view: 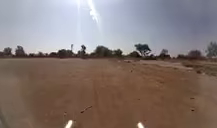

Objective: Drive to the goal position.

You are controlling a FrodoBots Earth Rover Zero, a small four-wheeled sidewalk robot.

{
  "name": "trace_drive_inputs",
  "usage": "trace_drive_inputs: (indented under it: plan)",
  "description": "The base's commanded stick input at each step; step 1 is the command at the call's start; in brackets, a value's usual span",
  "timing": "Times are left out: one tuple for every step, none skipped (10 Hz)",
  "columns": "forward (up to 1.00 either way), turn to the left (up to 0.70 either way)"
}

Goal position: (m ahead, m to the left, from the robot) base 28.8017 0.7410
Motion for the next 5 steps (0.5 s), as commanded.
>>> trace_drive_inputs:
  plan:
    - [0.5, 0.0]
    - [0.5, 0.0]
    - [0.5, 0.0]
    - [0.5, 0.0]
    - [0.5, 0.0]
